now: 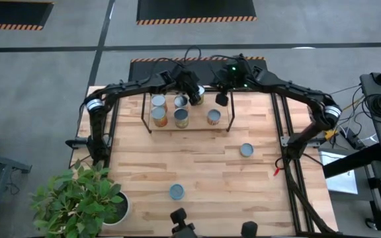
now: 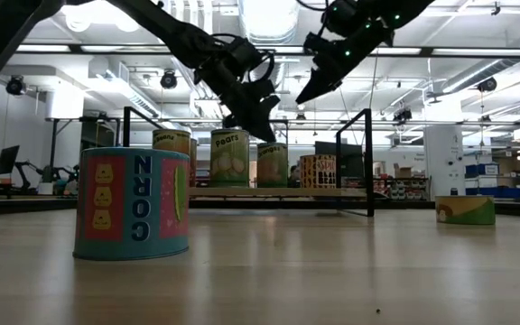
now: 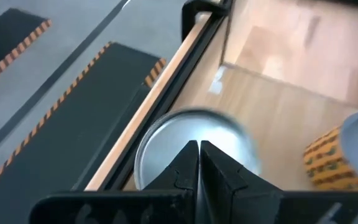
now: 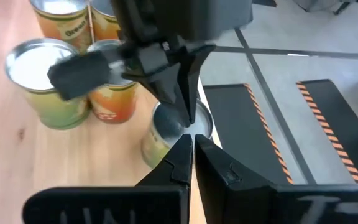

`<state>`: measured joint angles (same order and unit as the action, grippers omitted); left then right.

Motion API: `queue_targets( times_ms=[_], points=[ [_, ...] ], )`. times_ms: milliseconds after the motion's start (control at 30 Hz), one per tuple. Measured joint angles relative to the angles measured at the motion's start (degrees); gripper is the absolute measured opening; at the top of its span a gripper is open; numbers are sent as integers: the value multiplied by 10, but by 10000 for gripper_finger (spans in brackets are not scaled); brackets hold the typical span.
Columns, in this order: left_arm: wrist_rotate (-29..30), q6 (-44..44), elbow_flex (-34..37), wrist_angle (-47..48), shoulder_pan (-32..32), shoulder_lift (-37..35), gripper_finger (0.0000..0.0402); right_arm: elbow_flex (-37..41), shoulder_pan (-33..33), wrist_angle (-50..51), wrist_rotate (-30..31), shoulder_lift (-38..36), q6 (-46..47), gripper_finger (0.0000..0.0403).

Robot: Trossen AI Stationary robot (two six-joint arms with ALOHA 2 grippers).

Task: Pick and place cans onto a shelf
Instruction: Put the big green canned orange on the shelf aligned with the other big orange canned corn

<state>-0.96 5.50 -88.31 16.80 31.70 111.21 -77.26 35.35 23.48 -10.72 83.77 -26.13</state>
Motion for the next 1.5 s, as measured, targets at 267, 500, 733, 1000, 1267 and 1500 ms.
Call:
queue_targets(
  times_ms=[267,500,733,1000,1267,1500],
  points=[
    [75,2,-1,37,0,1,0,73,-13,-52,0,-71,32,9],
    [91,-2,-2,54,0,0,0,127,-26,-108,0,-117,52,9],
    [112,-13,-2,82,0,-6,0,165,-29,-140,2,-143,62,9],
    [114,-24,-2,110,0,-16,0,185,-29,-143,2,-144,67,9],
    [145,-33,-1,138,0,-23,0,185,-29,-144,2,-144,67,9],
    [151,-43,-1,153,0,-29,0,185,-29,-144,2,-144,67,9]
  ],
)
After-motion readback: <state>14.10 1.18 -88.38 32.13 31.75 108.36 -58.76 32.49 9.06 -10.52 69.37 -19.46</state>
